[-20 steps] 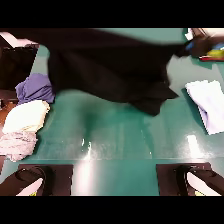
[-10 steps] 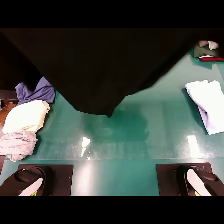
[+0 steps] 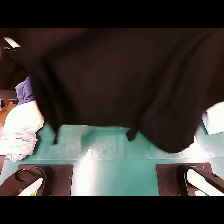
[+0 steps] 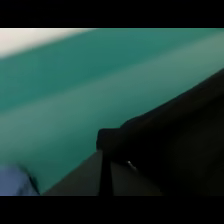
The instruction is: Fold the shirts.
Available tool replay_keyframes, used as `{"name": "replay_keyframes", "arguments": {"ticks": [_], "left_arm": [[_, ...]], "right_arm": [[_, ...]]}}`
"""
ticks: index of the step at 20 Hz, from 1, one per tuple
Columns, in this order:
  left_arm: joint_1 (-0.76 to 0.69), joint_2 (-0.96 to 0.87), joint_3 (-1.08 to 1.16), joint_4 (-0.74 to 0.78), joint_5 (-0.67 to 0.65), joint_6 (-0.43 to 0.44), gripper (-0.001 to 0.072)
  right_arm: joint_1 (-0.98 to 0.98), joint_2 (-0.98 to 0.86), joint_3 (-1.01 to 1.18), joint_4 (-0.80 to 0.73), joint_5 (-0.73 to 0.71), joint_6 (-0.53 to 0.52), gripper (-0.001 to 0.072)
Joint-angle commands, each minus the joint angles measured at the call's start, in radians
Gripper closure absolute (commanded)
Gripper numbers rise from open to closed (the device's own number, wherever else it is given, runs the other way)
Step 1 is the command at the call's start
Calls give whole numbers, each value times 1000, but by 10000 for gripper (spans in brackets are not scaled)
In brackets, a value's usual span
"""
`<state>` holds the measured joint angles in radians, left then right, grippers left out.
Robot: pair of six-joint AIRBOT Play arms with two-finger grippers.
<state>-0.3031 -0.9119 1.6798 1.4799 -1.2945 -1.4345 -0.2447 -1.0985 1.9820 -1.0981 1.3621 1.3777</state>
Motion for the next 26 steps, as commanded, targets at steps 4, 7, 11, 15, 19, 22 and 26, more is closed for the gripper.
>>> {"name": "replay_keyframes", "arguments": {"ticks": [4,7,11,15,19,22,26], "left_arm": [[17,-244,-362,95,222,1,682],[104,-388,-360,82,390,-63,681],[229,-478,-360,-20,513,-84,677],[307,-480,-338,-71,472,-73,199],[397,-486,-308,-245,212,179,198],[414,-510,-341,-369,144,349,197],[410,-621,-372,-478,107,499,197]], "right_arm": [[288,-308,-196,-288,-64,37,690],[336,-426,-224,-317,-216,100,689],[333,-531,-224,-308,-354,181,678],[296,-533,-224,-306,-323,185,268],[255,-475,-225,-239,-116,85,268],[246,-458,-225,-139,24,24,269],[280,-456,-226,-125,127,23,270]]}}
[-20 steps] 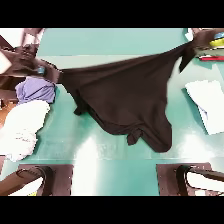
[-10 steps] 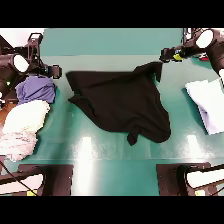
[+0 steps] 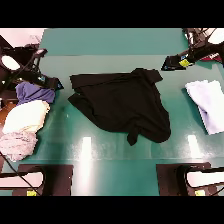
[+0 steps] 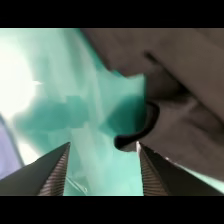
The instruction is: Fold the shirts.
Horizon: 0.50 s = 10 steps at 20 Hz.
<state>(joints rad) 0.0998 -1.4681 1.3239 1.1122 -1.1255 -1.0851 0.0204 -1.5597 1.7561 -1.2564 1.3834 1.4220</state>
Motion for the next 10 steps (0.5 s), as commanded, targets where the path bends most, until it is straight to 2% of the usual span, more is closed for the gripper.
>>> {"name": "replay_keyframes", "arguments": {"ticks": [1,4,10], "left_arm": [[8,-95,-16,-133,-66,192,197],[8,-168,-16,-154,-97,269,197],[8,-200,-17,-190,-116,326,213]], "right_arm": [[28,5,0,33,127,-22,270],[58,5,0,31,163,-22,270],[58,5,0,32,167,-18,270]]}}
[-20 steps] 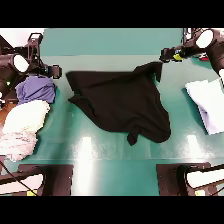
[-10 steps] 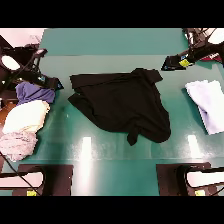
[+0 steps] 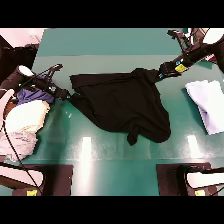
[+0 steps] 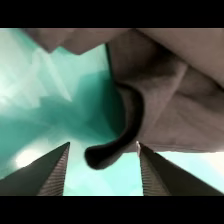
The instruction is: Fold the shirts.
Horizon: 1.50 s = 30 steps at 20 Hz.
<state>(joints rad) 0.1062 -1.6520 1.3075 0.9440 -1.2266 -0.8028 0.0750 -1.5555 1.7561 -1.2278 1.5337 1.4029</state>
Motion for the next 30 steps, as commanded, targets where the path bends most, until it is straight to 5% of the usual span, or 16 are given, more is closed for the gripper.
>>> {"name": "replay_keyframes", "arguments": {"ticks": [1,4,9,19,30], "left_arm": [[1,-16,-1,-25,-18,43,284],[2,-16,-1,-35,-46,46,681],[1,43,-1,18,-113,2,684],[1,285,-1,70,-135,-234,683],[1,286,-1,70,-144,-283,682]], "right_arm": [[4,1,0,4,20,2,270],[4,1,-4,3,62,2,271],[-49,161,-325,5,25,2,271],[-415,665,-1221,103,-129,28,270],[-300,771,-1444,219,-443,66,280]]}}
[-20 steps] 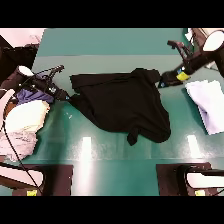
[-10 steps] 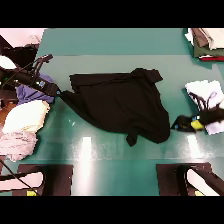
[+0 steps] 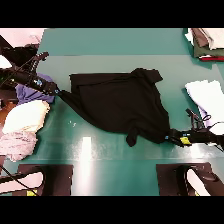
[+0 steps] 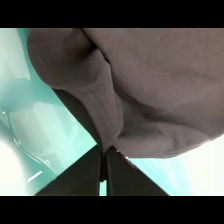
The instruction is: Fold the shirts.
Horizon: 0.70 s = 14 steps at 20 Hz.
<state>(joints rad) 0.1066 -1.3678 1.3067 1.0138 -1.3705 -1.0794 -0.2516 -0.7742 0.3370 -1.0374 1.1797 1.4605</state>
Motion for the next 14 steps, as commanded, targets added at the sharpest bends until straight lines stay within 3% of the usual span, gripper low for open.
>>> {"name": "replay_keyframes", "arguments": {"ticks": [1,2,3,4,6,10,14], "left_arm": [[1,2,0,0,-1,-6,682],[1,2,0,0,-2,-6,682],[1,2,0,0,-3,-6,682],[1,2,0,0,-7,-6,683],[1,8,0,1,-11,-24,683],[4,98,79,6,52,-137,683],[4,221,331,5,80,-201,682]], "right_arm": [[43,-38,-24,37,-100,8,283],[59,-65,-24,46,-110,5,354],[76,-91,-14,47,-111,-15,531],[97,-108,1,47,-110,-30,631],[136,-126,60,40,-85,-30,687],[148,-98,312,41,-33,-29,688],[72,-48,709,42,-55,-28,689]]}}
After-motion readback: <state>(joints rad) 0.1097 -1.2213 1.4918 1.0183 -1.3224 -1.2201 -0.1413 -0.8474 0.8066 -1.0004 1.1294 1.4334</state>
